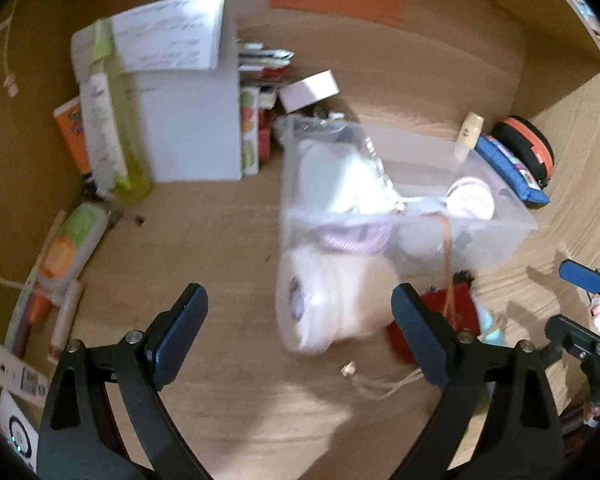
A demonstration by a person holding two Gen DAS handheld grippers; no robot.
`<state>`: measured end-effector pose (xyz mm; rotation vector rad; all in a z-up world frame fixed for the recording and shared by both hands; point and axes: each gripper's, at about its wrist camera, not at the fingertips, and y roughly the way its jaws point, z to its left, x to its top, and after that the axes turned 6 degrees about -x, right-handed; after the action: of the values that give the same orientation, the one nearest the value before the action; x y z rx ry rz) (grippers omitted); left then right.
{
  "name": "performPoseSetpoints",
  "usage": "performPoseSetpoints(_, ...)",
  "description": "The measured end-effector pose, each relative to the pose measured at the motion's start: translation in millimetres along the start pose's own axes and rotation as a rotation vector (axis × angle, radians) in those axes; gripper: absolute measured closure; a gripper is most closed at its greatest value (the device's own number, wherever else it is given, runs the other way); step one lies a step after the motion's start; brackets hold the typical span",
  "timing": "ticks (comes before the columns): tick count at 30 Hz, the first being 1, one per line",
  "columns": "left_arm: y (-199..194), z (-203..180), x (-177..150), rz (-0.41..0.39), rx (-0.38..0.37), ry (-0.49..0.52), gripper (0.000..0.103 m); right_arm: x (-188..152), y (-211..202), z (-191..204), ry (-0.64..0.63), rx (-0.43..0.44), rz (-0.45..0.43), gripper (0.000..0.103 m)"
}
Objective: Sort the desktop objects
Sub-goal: 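Reach the left tool to the cream cup while the right tool grasps the green spray bottle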
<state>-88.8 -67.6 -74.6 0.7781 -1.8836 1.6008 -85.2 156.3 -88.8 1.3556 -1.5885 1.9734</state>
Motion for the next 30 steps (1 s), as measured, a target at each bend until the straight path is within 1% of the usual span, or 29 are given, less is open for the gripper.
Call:
performPoseSetpoints(2, -1, 5, -8, 0.012, 0.011, -0.011, 0.009, -5, -2, 7, -0.011, 0.012, 0.004, 0.022)
performPoseSetpoints(10, 2, 16, -31, 0.075, 0.010, -0.032, 0.009, -25, -3, 34, -0.054, 0.095, 0.033, 0.022)
performPoseSetpoints(15, 5, 15, -32, 0.093, -0.008, -0.036, 0.009, -28, 6, 47, -0.064, 0.131, 0.048, 0.022)
performPoseSetpoints(17, 9, 12, -30, 0.106, -0.021, -0.031, 0.009, -29, 14, 53, -0.085, 0.150, 0.083, 0.023)
performPoseSetpoints(19, 15, 10, -28, 0.123, -0.032, -0.021, 0.009, -28, 20, 58, -0.099, 0.152, 0.096, 0.032)
performPoseSetpoints(20, 18, 8, -27, 0.134, -0.036, -0.017, 0.009, -28, 22, 60, -0.105, 0.162, 0.102, 0.034)
performPoseSetpoints(22, 25, 5, -24, 0.155, -0.043, -0.010, 0.009, -27, 26, 63, -0.114, 0.182, 0.114, 0.044)
performPoseSetpoints(24, 31, 2, -19, 0.173, -0.048, -0.008, 0.009, -26, 32, 64, -0.116, 0.188, 0.125, 0.049)
performPoseSetpoints(27, 38, -1, -11, 0.193, -0.074, -0.018, 0.009, -26, 38, 63, -0.104, 0.202, 0.140, 0.063)
performPoseSetpoints(30, 43, -5, -4, 0.196, -0.079, -0.012, 0.007, -25, 36, 57, -0.083, 0.217, 0.128, 0.064)
